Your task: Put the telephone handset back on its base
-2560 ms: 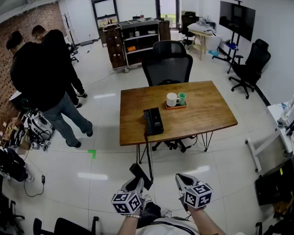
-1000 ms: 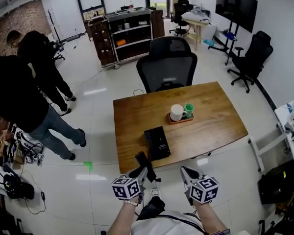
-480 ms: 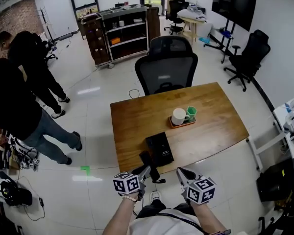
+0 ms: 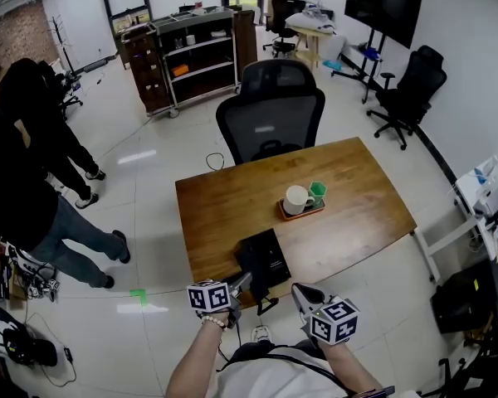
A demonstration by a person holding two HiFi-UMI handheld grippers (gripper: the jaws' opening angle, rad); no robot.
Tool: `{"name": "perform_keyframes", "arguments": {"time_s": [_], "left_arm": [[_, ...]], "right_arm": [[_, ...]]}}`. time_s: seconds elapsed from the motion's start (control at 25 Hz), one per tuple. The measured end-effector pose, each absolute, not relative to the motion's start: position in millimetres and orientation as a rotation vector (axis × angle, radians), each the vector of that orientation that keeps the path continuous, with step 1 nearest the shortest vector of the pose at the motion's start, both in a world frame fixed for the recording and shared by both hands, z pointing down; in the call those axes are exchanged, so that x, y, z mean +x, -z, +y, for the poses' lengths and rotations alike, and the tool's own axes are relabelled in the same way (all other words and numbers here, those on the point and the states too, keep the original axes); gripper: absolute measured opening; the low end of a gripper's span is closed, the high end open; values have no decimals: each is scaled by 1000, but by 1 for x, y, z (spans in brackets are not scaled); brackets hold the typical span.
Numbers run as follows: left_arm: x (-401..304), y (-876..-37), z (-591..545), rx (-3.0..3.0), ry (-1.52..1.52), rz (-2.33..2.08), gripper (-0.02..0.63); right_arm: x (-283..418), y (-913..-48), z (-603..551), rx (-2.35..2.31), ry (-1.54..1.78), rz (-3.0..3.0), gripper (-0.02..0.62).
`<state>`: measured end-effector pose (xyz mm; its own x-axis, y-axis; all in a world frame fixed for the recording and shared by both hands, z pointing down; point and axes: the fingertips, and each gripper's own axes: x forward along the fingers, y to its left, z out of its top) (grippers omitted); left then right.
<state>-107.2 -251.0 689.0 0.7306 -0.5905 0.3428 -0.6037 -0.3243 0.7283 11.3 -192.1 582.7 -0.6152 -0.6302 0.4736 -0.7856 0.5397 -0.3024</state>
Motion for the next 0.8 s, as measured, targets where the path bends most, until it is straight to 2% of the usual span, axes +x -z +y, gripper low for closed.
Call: {"name": "perform_keyframes", "arguments": {"time_s": [0.8], "left_arm": [[-92,-728,-292,1957,41,-593,69]], "right_arm": [[17,-594,-221,1242,-736,-2439,2]]}}
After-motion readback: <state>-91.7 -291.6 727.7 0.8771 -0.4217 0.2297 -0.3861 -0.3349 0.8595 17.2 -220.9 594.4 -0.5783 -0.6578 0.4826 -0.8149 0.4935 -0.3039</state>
